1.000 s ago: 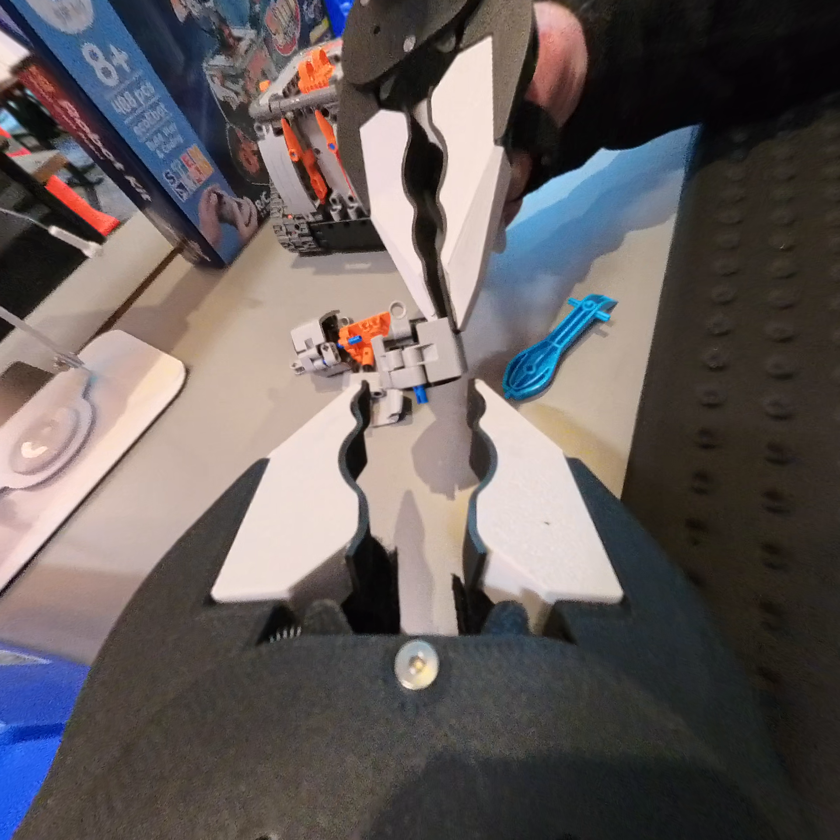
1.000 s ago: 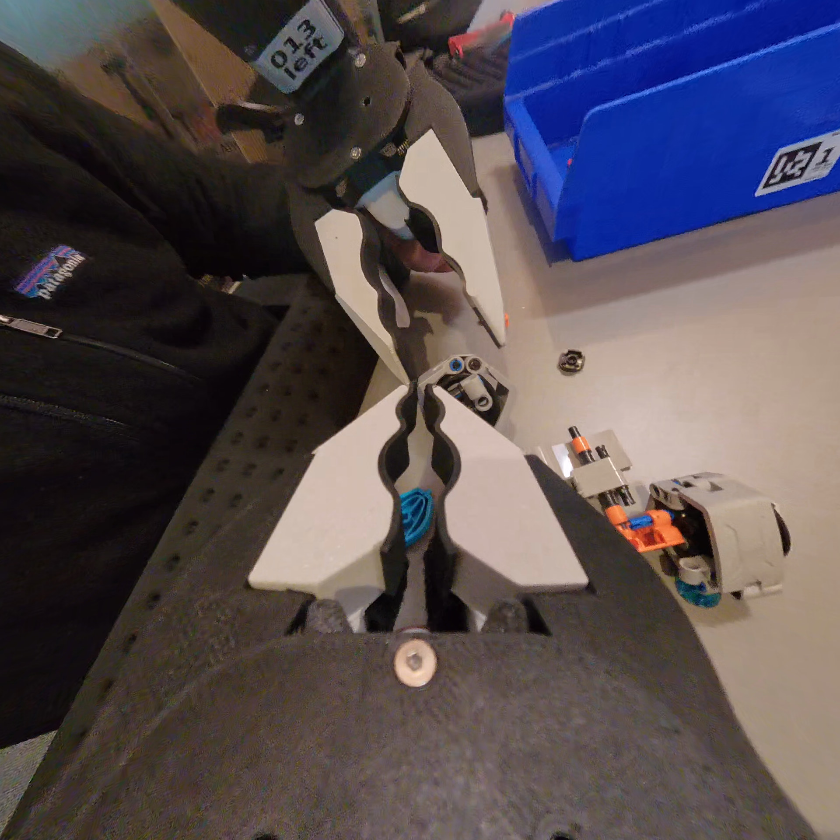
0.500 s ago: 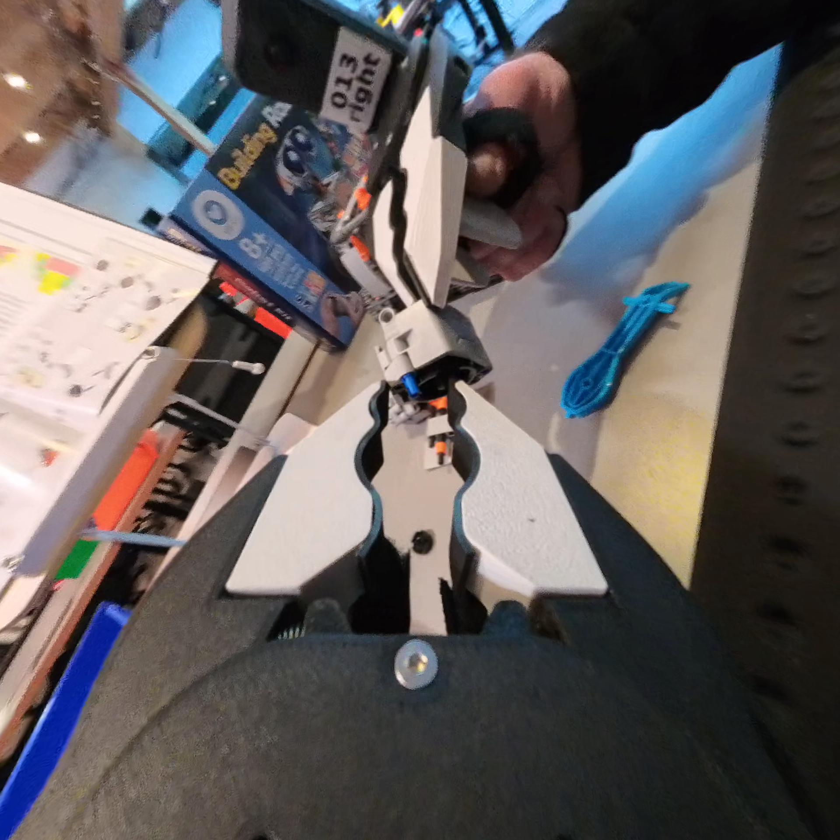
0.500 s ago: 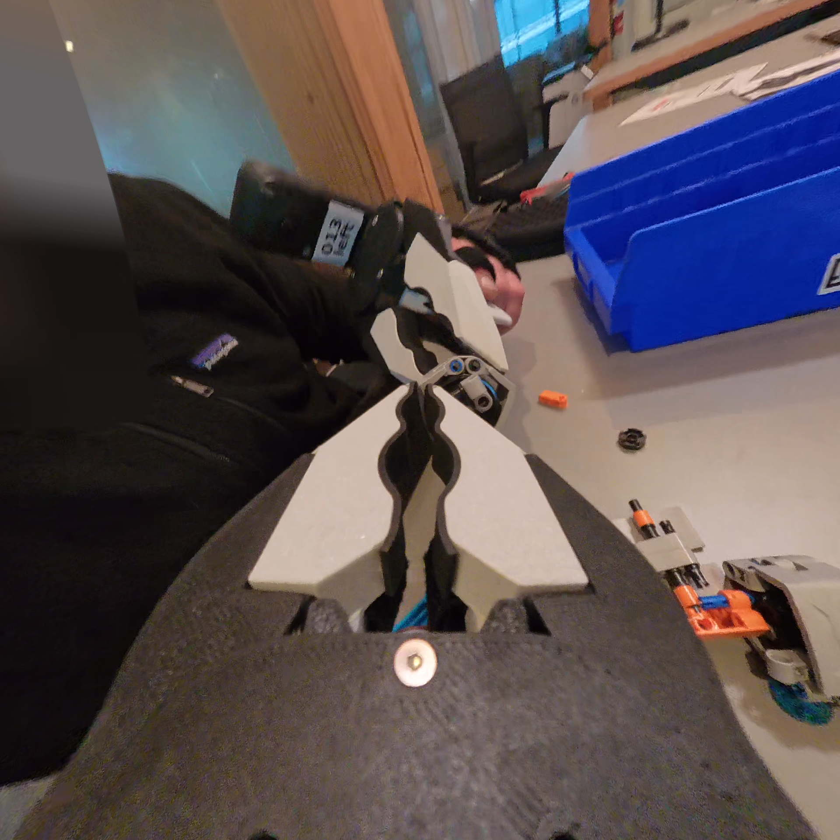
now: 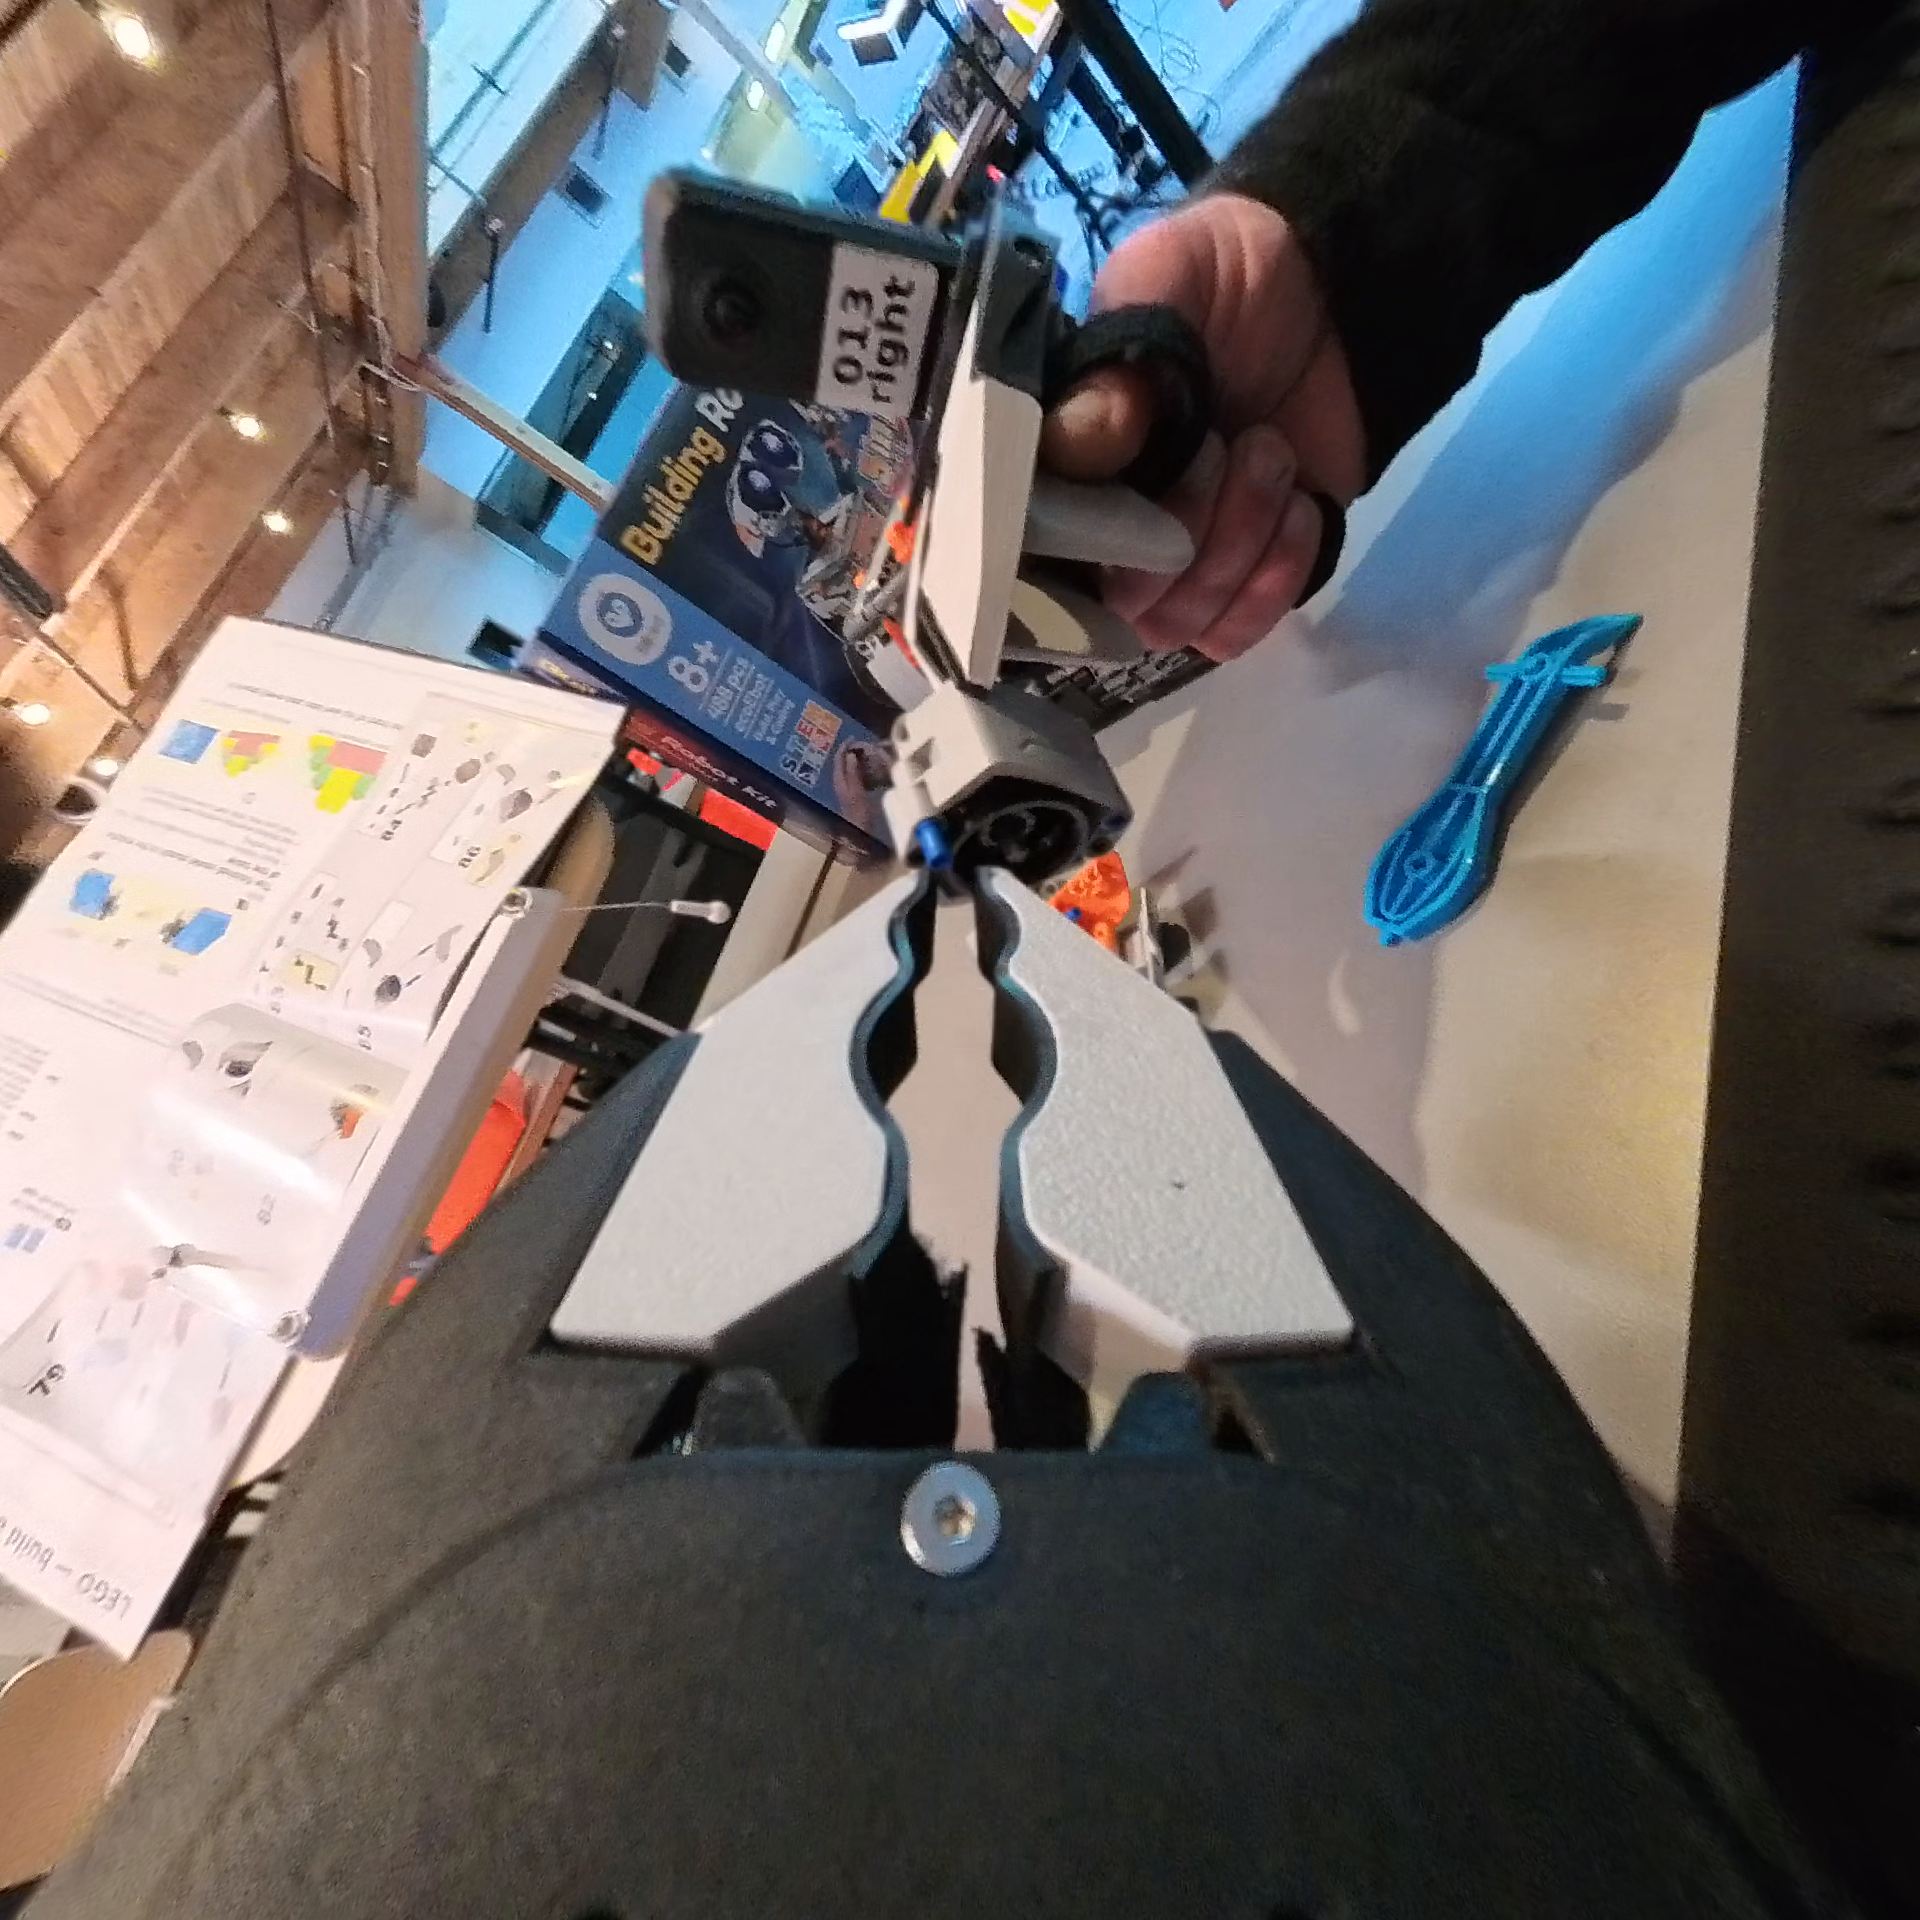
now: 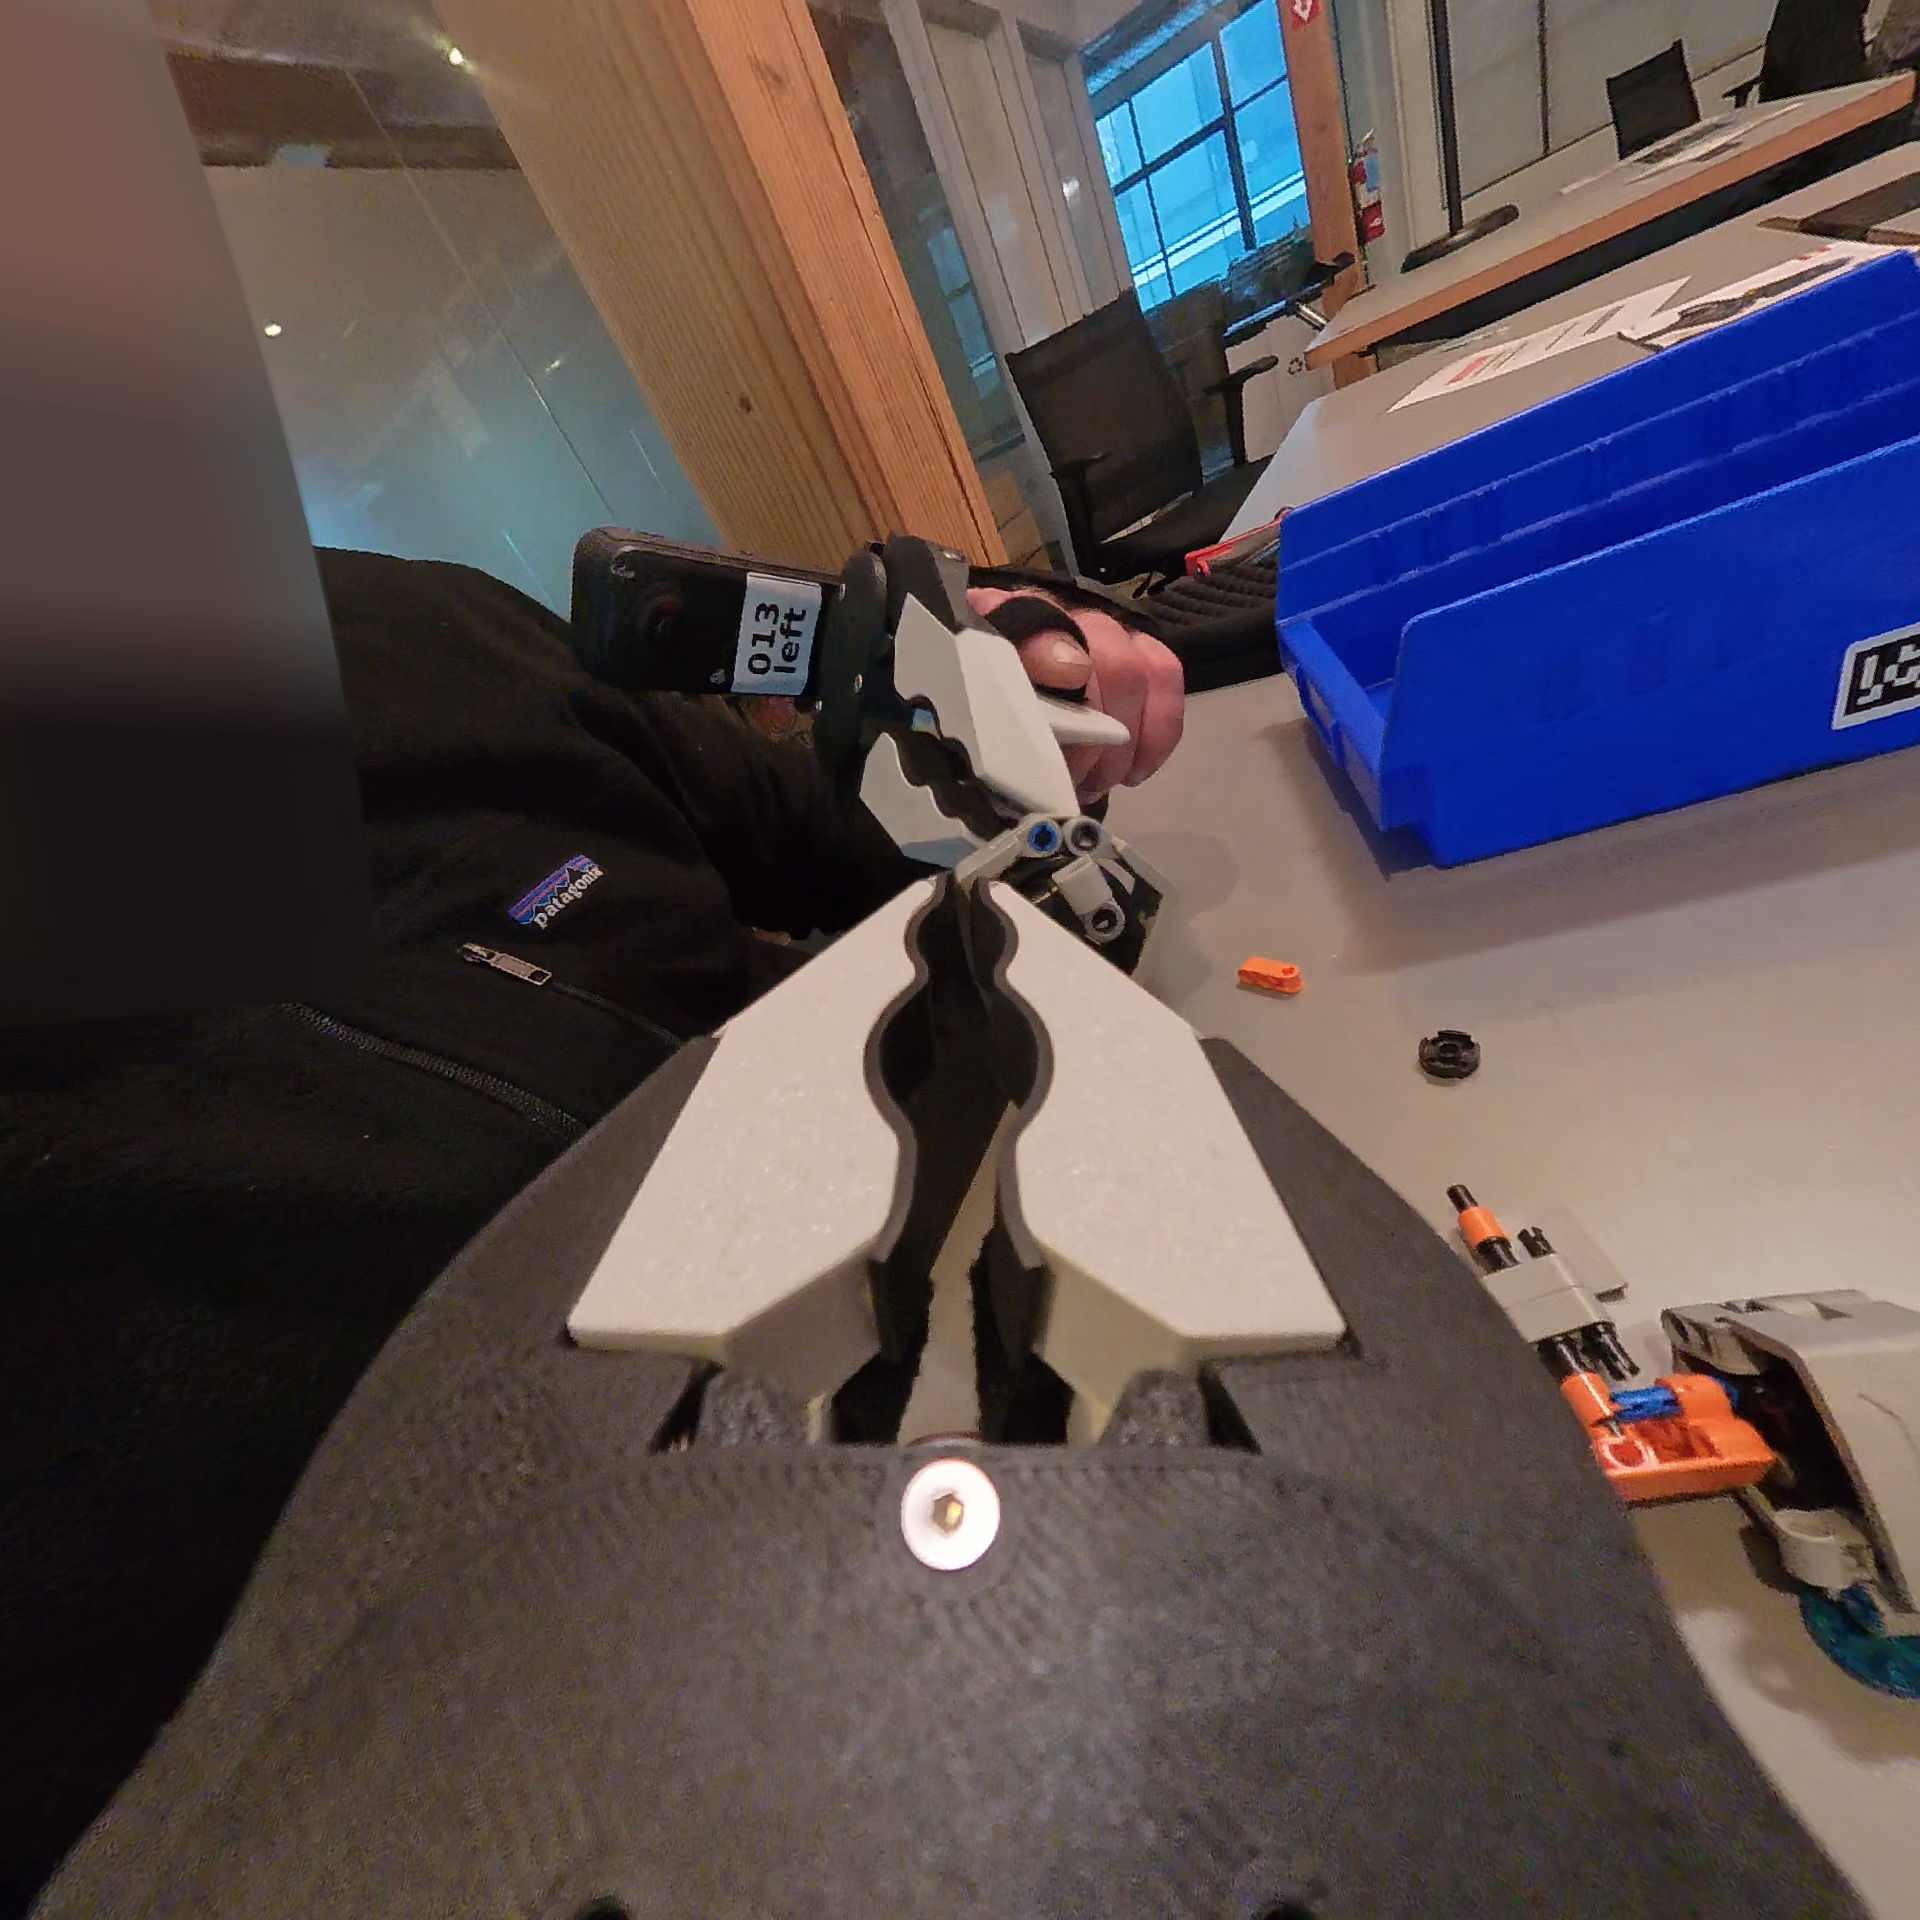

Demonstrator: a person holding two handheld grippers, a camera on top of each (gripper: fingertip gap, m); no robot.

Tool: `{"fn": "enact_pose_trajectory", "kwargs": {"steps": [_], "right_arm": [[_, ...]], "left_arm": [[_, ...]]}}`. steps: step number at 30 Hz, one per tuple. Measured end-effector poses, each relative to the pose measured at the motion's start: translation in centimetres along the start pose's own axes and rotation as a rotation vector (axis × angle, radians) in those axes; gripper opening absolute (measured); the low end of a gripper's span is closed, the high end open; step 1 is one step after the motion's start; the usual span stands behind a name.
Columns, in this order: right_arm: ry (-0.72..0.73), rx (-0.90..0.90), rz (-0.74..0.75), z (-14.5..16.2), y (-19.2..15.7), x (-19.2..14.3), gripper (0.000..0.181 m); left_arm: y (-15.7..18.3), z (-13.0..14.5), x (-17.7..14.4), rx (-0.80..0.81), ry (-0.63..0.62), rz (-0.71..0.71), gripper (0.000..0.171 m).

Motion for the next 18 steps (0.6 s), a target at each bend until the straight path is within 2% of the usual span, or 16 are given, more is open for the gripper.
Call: {"fn": "enact_pose_trajectory", "kwargs": {"steps": [4, 9, 13, 18], "right_arm": [[-0.003, 0.01, -0.007, 0.3, 0.0, 0.3, 0.0], [0.007, 0.008, 0.001, 0.0, 0.0, 0.3, 0.0], [-0.034, 0.002, 0.034, 0.5, 0.3, 0.3, 0.0], [-0.114, -0.04, 0.085, 1.2, 0.5, 0.7, 0.0]], "left_arm": [[-0.1, -0.1, 0.4, 0.04, -0.018, -0.045, 0.011], [-0.3, -0.4, 0.2, -0.008, 0.013, -0.038, 0.006], [0.1, 0.1, 0.3, 0.048, -0.037, -0.043, 0.004], [0.7, 0.6, 0.2, -0.006, -0.052, 0.011, 0.008]]}}
Point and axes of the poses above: each gripper's, where its closed fingertips meet, x out along the fingers, z out of its underside, y = z × x across the jaws, the point moved 2 cm from there along -x, back along the fingers, and after that the axes turned 2 degrees about -x, right-handed, at the moved point
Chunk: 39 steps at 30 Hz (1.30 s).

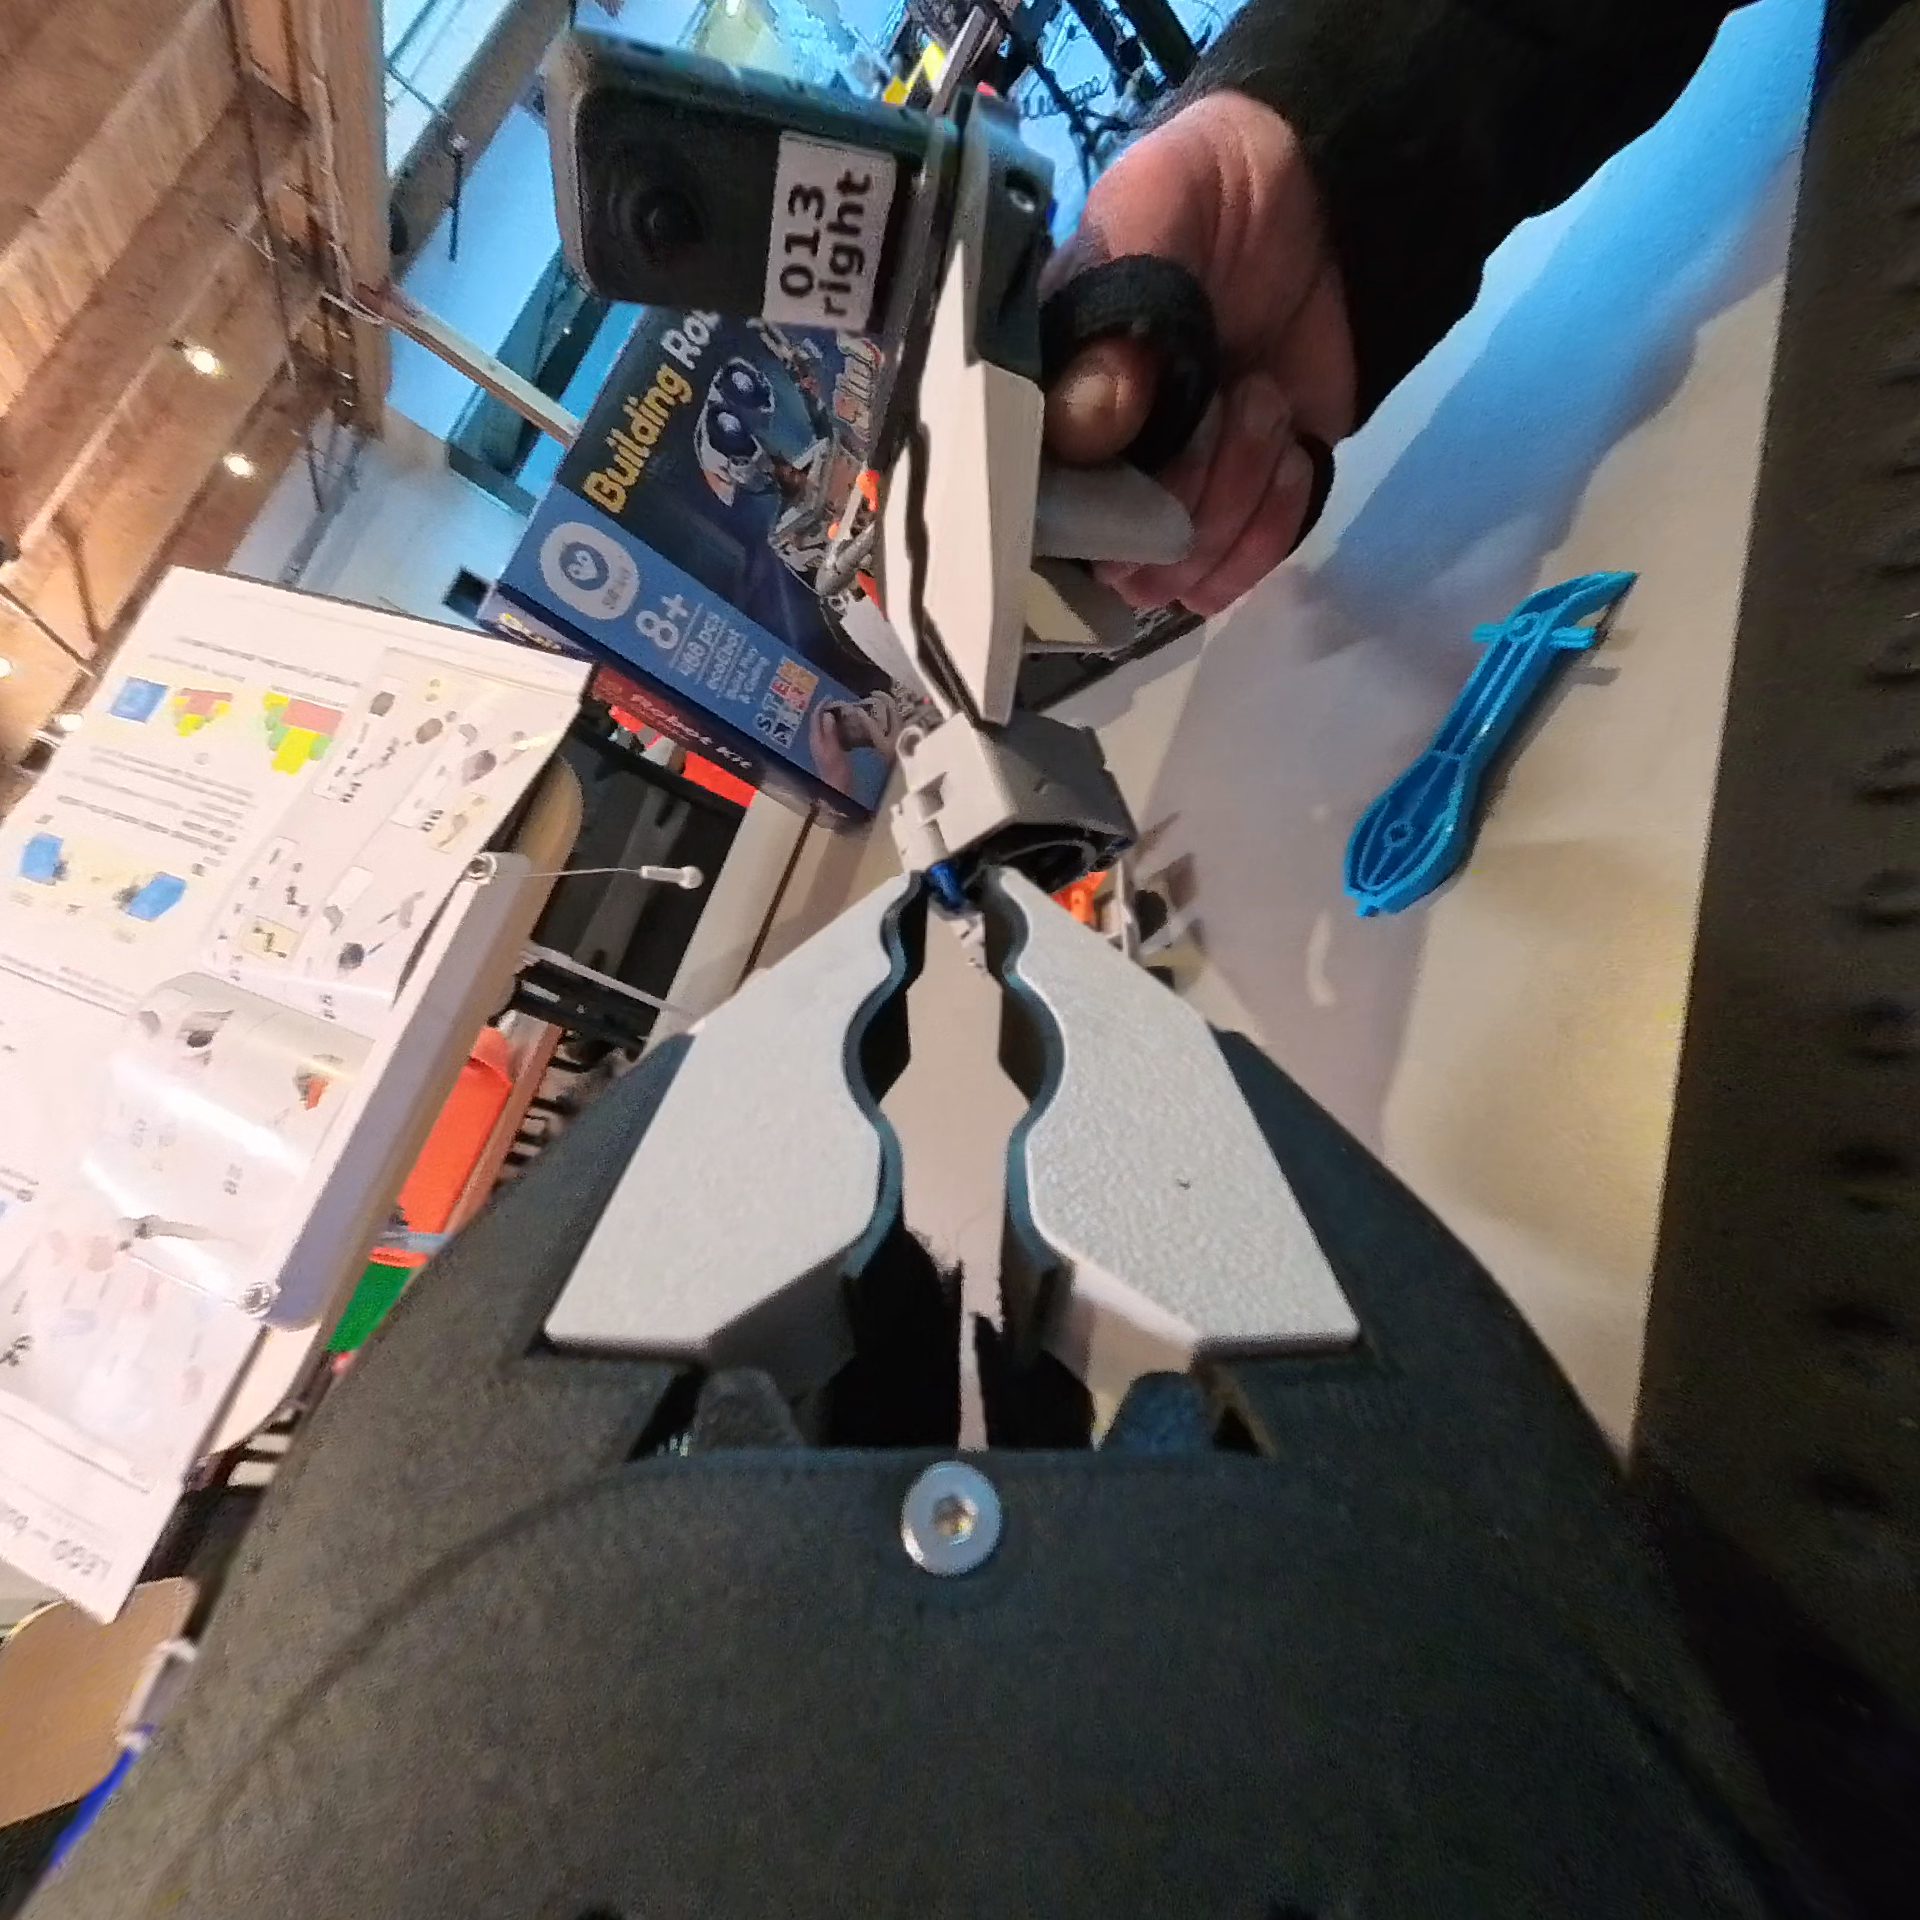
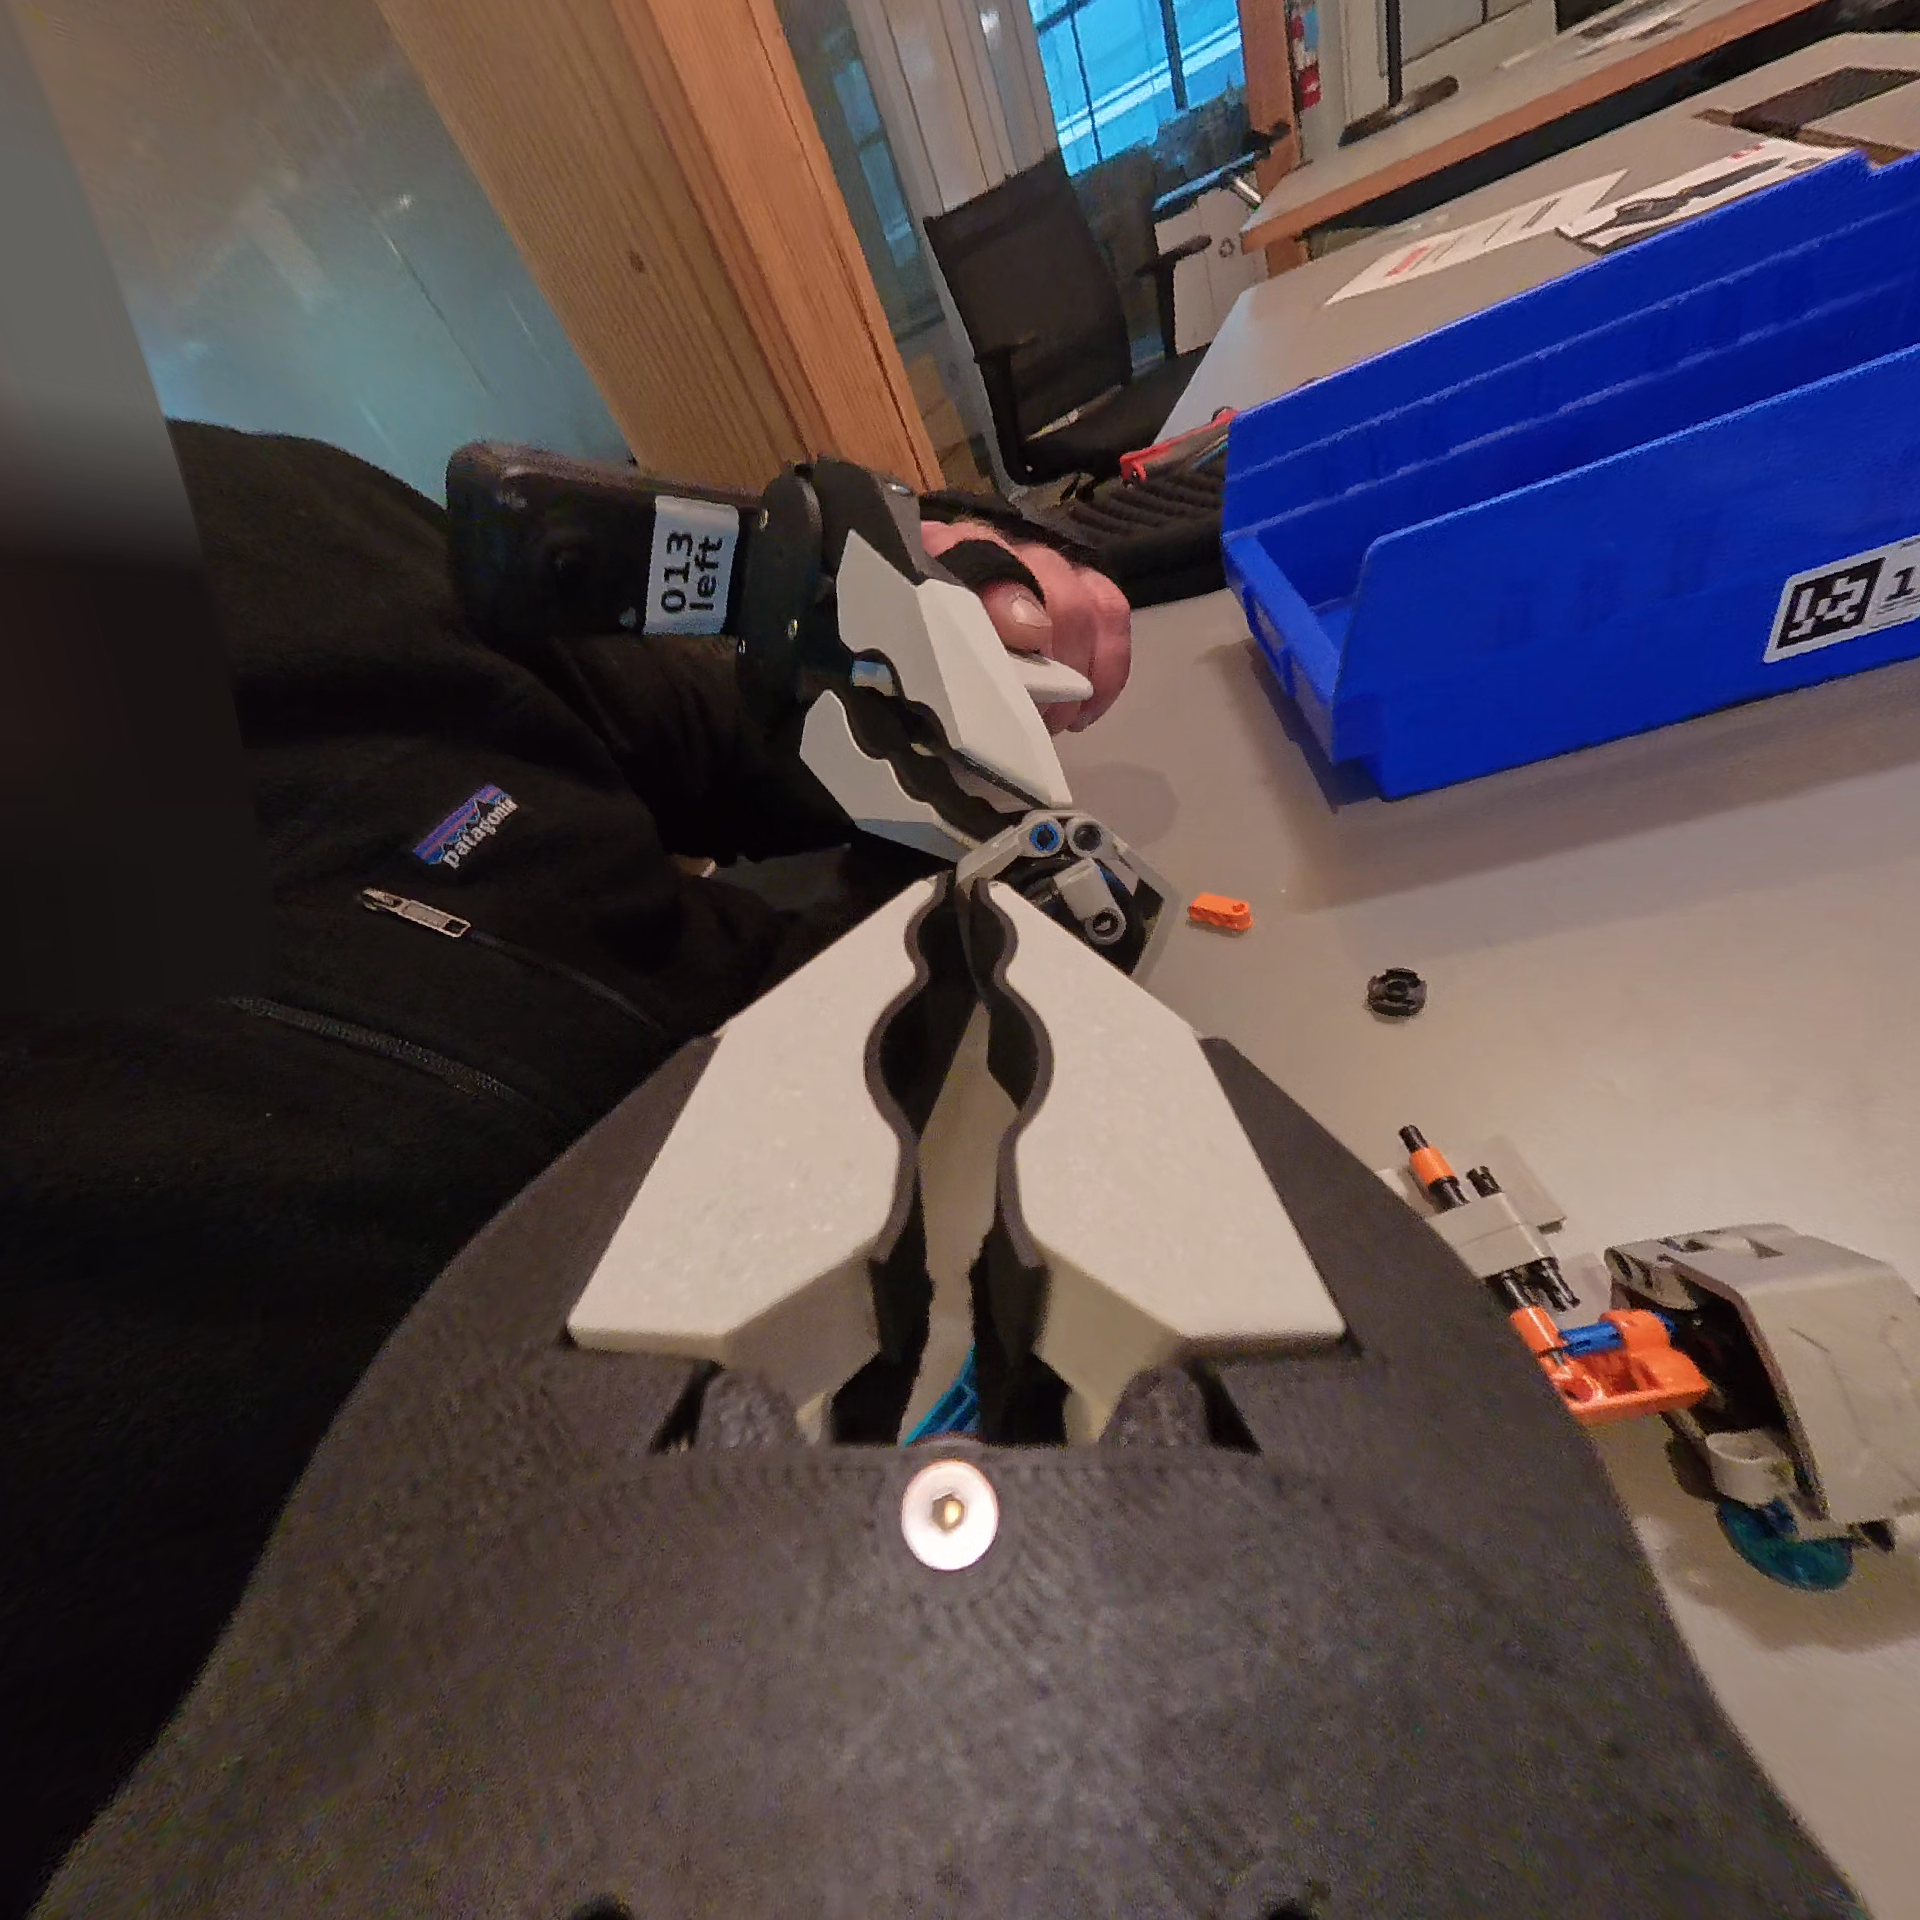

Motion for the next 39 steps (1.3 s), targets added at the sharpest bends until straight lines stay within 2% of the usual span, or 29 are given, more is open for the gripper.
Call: {"fn": "enact_pose_trajectory", "kwargs": {"steps": [7, 15, 23, 27, 29, 31, 34, 39], "right_arm": [[-0.174, -0.111, 0.104, 2.3, 0.0, 0.7, 0.0], [-0.284, -0.112, 0.129, 5.7, -0.5, 0.6, 0.0], [-0.234, 0.004, 0.103, 6.6, 0.2, -0.1, 0.0], [-0.297, -0.018, 0.147, 7.2, 0.6, 0.0, 0.0], [-0.312, -0.064, 0.207, 6.4, 0.5, 0.0, 0.004], [-0.346, -0.101, 0.271, 5.9, 0.2, 0.4, 0.032], [-0.483, -0.164, 0.424, 7.3, 1.2, 0.9, 0.047], [-0.564, -0.211, 0.503, 7.9, 1.2, 1.1, 0.04]], "left_arm": [[1.5, 1.2, 0.2, -0.085, -0.047, 0.082, 0.002], [5.4, 2.0, 0.3, 0.028, -0.117, 0.163, 0.002], [6.6, 2.0, 0.3, 0.037, -0.121, 0.186, 0.0], [6.8, 2.7, 0.8, 0.006, -0.179, 0.188, 0.001], [6.3, 2.5, 1.0, -0.013, -0.185, 0.163, 0.001], [6.5, 2.6, 1.3, -0.038, -0.211, 0.164, 0.001], [6.5, 2.4, 1.6, -0.054, -0.246, 0.142, 0.002], [6.8, 1.8, 2.0, -0.06, -0.292, 0.108, 0.002]]}}
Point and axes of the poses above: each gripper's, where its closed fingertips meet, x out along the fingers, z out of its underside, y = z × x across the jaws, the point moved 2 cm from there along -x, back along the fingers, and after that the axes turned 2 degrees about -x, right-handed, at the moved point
